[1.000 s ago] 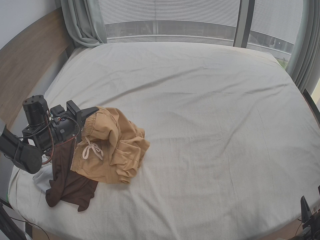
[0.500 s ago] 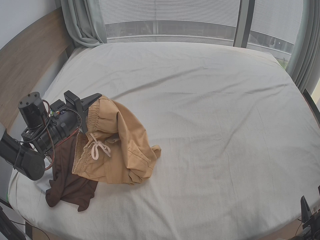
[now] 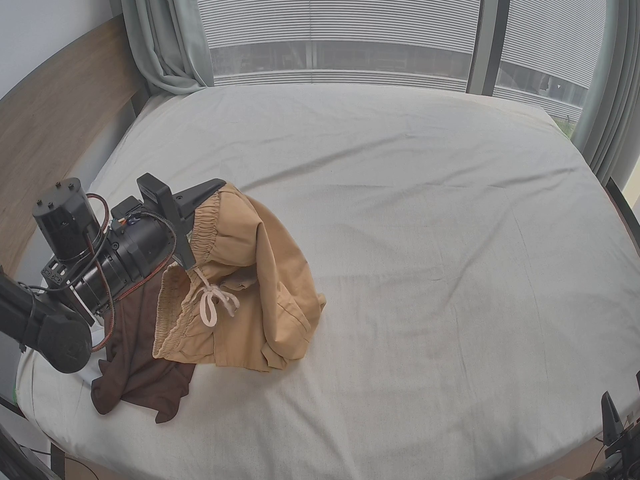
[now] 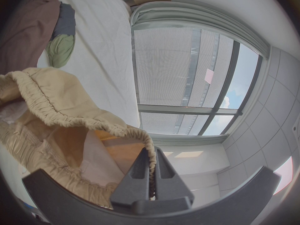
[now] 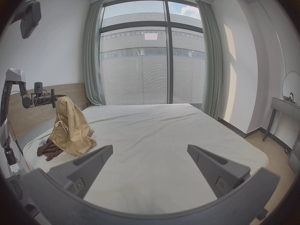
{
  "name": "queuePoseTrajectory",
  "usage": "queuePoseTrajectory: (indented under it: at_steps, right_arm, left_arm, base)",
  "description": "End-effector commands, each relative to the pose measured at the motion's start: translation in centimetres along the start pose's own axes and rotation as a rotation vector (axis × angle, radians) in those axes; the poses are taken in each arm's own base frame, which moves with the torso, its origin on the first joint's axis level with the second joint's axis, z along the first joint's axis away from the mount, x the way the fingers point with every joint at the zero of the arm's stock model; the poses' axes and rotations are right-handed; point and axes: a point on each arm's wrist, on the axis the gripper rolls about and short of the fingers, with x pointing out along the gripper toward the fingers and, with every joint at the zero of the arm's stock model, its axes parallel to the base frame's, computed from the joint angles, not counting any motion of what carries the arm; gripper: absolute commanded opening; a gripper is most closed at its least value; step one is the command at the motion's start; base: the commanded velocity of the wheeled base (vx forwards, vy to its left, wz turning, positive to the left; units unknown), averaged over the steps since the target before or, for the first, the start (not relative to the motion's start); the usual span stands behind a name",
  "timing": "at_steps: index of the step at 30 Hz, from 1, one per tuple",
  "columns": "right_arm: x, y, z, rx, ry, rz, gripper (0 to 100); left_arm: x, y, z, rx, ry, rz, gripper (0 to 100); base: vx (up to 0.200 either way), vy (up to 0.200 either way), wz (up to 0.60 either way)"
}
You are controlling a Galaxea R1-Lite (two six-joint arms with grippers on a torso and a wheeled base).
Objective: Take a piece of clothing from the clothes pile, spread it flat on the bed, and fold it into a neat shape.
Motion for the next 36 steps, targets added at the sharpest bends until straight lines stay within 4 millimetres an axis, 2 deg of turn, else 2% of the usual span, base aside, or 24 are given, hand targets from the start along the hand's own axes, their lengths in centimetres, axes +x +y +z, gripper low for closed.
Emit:
queuePoseTrajectory:
  at_steps: [1, 5, 10, 18, 30, 36]
  right_arm:
    - [0.0, 0.0, -0.5, -0.001, 0.001, 0.000, 100]
    - [0.0, 0.0, -0.5, -0.001, 0.001, 0.000, 100]
    - [0.0, 0.0, -0.5, -0.001, 0.001, 0.000, 100]
    - [0.0, 0.0, -0.5, -0.003, 0.001, 0.003, 100]
    - [0.0, 0.0, -0.5, -0.003, 0.001, 0.003, 100]
    - [0.0, 0.0, -0.5, -0.003, 0.001, 0.003, 100]
  left_arm:
    - [-0.3, -1.2, -0.9, -0.009, 0.022, -0.036, 0]
    - [-0.2, -1.5, -1.3, -0.030, 0.034, -0.051, 0]
    - [-0.5, -3.0, -2.1, -0.114, 0.051, -0.097, 0]
    - [-0.6, -5.3, -3.8, -0.155, 0.122, -0.172, 0]
    - [0.3, -6.2, -6.8, -0.176, 0.228, -0.198, 0]
    - [1.8, -6.1, -8.9, -0.192, 0.300, -0.198, 0]
  base:
    - [0.000, 0.000, 0.00]
    - [0.000, 0.000, 0.00]
    - [0.000, 0.000, 0.00]
    - [0.000, 0.000, 0.00]
    - [0.000, 0.000, 0.00]
    - [0.000, 0.000, 0.00]
